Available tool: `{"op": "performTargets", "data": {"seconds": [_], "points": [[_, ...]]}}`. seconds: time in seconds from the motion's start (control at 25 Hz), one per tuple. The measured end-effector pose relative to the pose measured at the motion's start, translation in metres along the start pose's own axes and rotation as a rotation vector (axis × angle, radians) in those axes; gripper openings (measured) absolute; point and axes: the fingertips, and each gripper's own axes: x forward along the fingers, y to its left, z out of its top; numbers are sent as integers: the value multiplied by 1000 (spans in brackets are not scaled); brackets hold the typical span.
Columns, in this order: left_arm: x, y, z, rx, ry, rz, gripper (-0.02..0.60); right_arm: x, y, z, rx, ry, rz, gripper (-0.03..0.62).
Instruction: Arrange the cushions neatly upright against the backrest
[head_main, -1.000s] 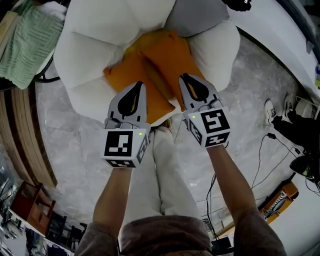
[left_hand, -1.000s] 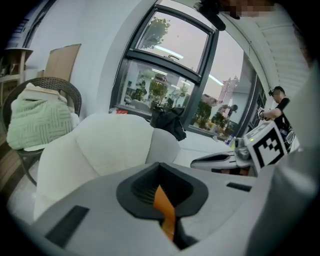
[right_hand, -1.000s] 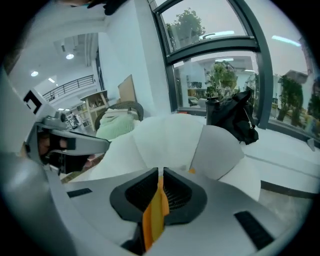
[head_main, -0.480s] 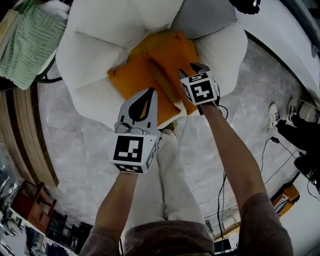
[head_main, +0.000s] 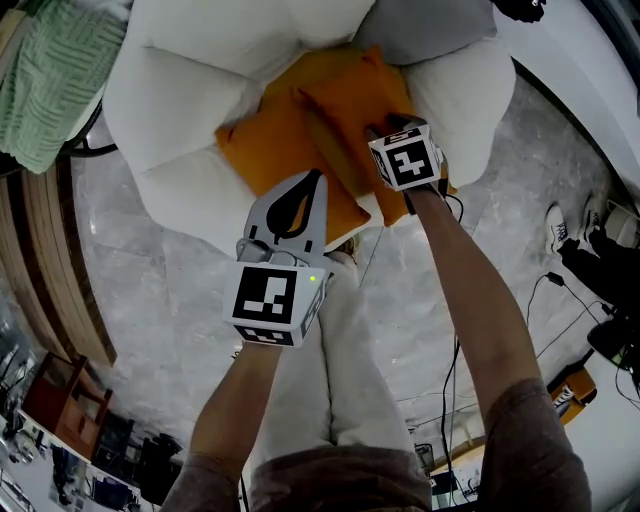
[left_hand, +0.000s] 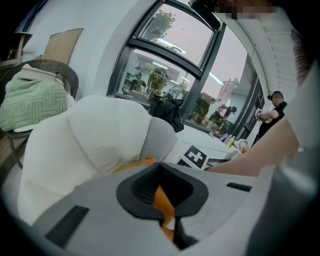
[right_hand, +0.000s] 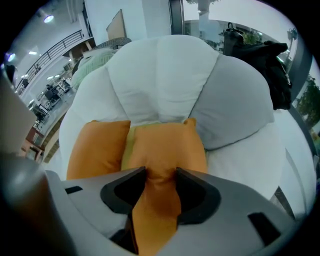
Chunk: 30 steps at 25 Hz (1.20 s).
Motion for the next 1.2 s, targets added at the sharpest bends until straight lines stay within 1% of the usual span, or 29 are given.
{"op": "performTargets", "data": {"seconds": [0.24,0.28,0.4,0.44,0.56,0.72,0.8,0.88,1.04,1.2], "points": [[6,-2,2,4,9,-17,5,-2,-2,-1,14,-21,-2,179],[7,-2,2,3,11,-17,5,-2,-1,-2,10,-19,-2,157],[10,0,1,-5,18,-16,5,-2,-1,-6,-20,-12,-9,47],[10,0,0,-7,20,-16,5,-2,-1,-7,-26,-13,-8,26],[11,2,-3,-11,28,-16,5,-3,1,-7,-16,-34,-5,21],[9,2,-5,-19,36,-17,5,-11,0,-4,47,-75,-18,23],[7,0,-4,-23,36,-22,5,-19,0,-2,60,-95,-28,23],[4,-3,1,-25,34,-28,5,-28,0,1,79,-121,-37,23],[-2,-8,16,-16,29,-33,5,-52,0,12,151,-193,-29,23],[-7,-12,37,0,15,-38,5,-77,-3,34,219,-260,-36,23]]}}
